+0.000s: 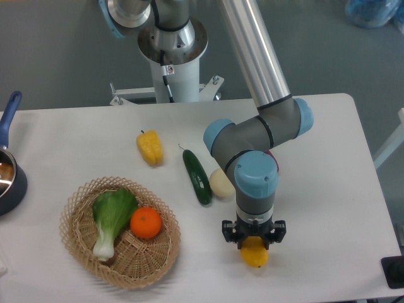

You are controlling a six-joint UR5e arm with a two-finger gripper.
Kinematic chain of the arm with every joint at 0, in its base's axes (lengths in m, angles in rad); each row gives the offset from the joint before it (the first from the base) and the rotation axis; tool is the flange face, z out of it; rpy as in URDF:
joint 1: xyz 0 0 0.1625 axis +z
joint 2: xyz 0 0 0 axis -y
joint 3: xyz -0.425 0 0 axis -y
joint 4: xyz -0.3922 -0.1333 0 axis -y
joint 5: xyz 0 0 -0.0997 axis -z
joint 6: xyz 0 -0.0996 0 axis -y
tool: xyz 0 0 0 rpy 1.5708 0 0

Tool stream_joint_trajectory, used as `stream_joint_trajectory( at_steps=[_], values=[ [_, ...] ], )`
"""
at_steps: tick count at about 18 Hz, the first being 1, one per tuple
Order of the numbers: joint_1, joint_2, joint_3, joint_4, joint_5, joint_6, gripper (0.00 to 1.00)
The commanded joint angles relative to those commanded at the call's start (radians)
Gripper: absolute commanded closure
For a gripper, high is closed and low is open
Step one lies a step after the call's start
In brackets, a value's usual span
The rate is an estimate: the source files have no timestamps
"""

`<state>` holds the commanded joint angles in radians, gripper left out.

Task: Place the mango on the table
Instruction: 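Lower the mango toward the table beside the white vegetable, then open the gripper to release the mango onto the table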

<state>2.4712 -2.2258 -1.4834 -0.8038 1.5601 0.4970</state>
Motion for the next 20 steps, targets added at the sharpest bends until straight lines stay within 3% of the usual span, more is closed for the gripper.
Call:
stream_joint_trajectory(
  at_steps=[3, 4, 5, 7, 13, 16, 20],
  values=[
    [0.0, 0.0, -0.002, 0.0, 0.0, 0.0, 0.54],
    [0.0, 0.0, -0.002, 0.0, 0.0, 0.0, 0.49],
    [0.0, 0.0, 0.0, 0.0, 0.002, 0.003, 0.36],
    [0.0, 0.0, 0.008, 0.0, 0.003, 0.011, 0.01],
    [0.002, 0.06, 0.003, 0.002, 0.012, 0.044, 0.0],
    [-0.008, 0.132, 0.05, -0.009, 0.127, 0.1, 0.0],
    [-0.031, 0.262, 0.049, -0.155, 0.135, 0.176, 0.0]
  ],
)
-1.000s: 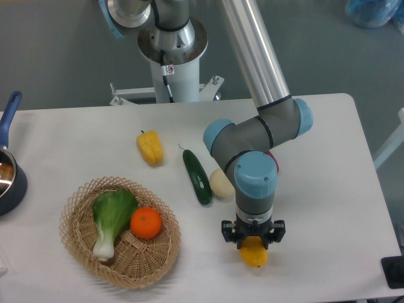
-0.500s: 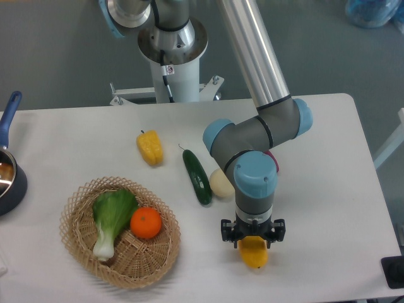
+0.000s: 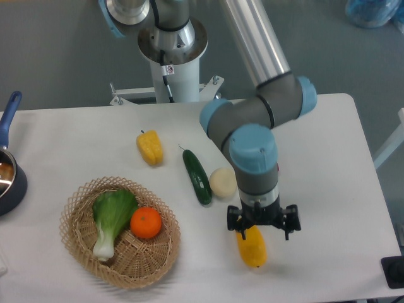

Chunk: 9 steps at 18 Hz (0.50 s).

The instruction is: Place the mango on the table

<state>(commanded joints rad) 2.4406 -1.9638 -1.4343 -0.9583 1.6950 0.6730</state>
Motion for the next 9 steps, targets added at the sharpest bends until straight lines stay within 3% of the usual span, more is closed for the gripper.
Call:
stream_joint_trajectory(
  at_steps=[3, 6, 9],
  values=[
    [0.0, 0.083, 0.0, -0.118, -0.017, 0.208, 0.0],
    [0.02, 0.158, -0.012, -0.192, -0.054, 0.435, 0.0],
    [0.112, 0.216, -0.029, -0.27, -0.116, 0.641, 0.0]
  ],
)
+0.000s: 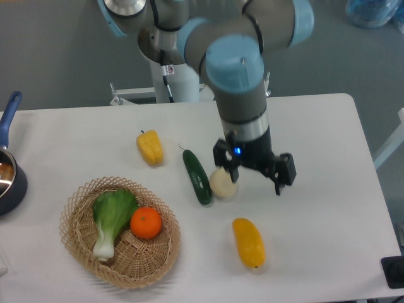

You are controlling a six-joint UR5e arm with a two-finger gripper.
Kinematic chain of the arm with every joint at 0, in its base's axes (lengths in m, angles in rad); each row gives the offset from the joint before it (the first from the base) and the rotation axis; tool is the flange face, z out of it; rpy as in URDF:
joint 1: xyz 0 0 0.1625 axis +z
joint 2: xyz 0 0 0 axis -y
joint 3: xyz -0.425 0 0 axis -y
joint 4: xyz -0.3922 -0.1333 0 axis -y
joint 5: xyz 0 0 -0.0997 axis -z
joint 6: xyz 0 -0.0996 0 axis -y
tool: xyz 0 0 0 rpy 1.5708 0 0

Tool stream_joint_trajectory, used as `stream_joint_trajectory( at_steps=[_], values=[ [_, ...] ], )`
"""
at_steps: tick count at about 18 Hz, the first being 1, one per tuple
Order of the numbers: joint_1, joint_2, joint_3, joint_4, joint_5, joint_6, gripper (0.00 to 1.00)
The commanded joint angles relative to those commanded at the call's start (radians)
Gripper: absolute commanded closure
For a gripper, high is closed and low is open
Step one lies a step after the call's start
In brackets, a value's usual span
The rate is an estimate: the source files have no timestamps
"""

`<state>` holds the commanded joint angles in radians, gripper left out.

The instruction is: Place the mango on the table

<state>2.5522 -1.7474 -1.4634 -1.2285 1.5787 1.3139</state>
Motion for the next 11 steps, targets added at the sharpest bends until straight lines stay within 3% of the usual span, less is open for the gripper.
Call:
stream_joint_trajectory(
  at_steps=[2, 4, 6, 11],
  values=[
    [0.06, 0.029, -0.002, -0.042, -0.031, 0.112, 0.0],
    [0.196, 0.087, 0.0, -0.129, -0.077, 0.374, 0.0],
    [0.207, 0.091, 0.001, -0.128, -0.072, 0.439, 0.0],
    [0.226, 0.094, 0.001, -0.121, -0.069, 0.449, 0.0]
  ],
)
